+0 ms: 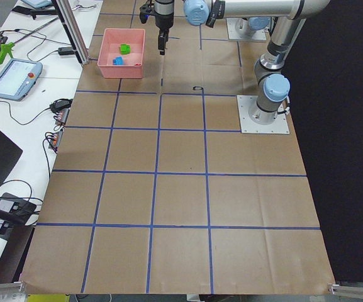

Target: Put all blocks into box

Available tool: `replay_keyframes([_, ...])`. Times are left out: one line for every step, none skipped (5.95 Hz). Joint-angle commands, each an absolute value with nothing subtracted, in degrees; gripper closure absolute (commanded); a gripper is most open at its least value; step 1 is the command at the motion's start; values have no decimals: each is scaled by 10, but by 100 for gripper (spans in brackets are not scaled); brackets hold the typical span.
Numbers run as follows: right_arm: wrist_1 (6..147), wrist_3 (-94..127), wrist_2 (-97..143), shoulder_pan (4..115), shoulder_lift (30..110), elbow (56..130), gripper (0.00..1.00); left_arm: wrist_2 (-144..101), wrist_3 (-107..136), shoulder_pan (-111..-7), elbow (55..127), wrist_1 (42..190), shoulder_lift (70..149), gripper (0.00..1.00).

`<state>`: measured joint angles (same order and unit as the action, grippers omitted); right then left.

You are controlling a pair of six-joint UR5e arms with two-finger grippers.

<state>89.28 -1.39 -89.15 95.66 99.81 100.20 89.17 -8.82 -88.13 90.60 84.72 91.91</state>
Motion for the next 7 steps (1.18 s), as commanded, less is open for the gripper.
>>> replay_keyframes([894,-9,-890,957,998,996,0,891,-89,-881,905,847,919,1])
replay_keyframes([891,-10,-891,947,998,997,0,892,-89,-881,906,847,919,1])
replay_keyframes([889,-13,-890,940,999,1001,0,892,-89,-881,906,847,919,1])
replay_keyframes([892,-11,-885,941,997,999,0,891,-89,-881,906,846,919,1])
replay_keyframes([892,-11,-886,941,997,997,0,891,-89,-881,906,846,919,1])
replay_keyframes([893,-11,-885,941,998,1001,0,891,-89,-881,906,846,919,1])
replay_keyframes([895,-11,-883,941,998,1005,0,891,-89,-881,906,846,919,1])
